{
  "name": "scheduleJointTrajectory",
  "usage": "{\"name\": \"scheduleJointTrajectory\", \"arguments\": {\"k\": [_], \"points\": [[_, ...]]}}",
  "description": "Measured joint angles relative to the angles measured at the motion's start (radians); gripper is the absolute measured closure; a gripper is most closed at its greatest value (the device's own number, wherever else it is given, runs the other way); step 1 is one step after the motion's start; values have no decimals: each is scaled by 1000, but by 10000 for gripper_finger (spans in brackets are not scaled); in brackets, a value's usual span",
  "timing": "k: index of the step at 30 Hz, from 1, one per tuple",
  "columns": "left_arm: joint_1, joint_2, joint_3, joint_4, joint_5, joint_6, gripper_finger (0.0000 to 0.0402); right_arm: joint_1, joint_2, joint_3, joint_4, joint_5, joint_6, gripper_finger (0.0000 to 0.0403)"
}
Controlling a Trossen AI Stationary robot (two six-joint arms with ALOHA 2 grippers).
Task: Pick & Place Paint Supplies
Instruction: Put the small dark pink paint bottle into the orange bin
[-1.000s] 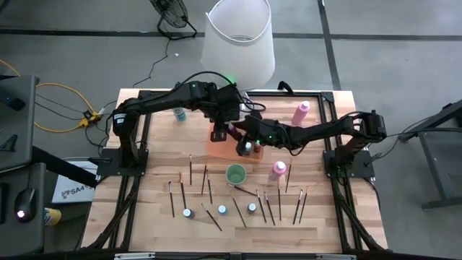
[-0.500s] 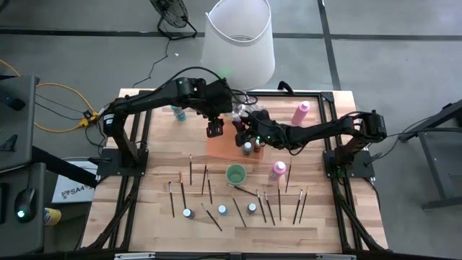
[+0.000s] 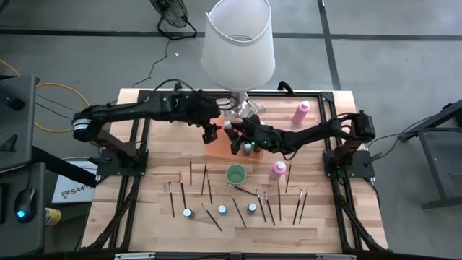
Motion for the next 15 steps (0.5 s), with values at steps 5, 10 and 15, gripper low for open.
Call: {"name": "scheduleJointTrajectory", "arguments": {"k": [5,10,15], "points": [[20,-56,-150,167,138,-19,178,20,4,0,-10,-8,-58,263],[40,-63,-203,280,244,-1,178,22,3,0,-3,-44,-82,263],[41,-61,-214,313,272,1,178,22,3,0,4,-47,-83,262]]}}
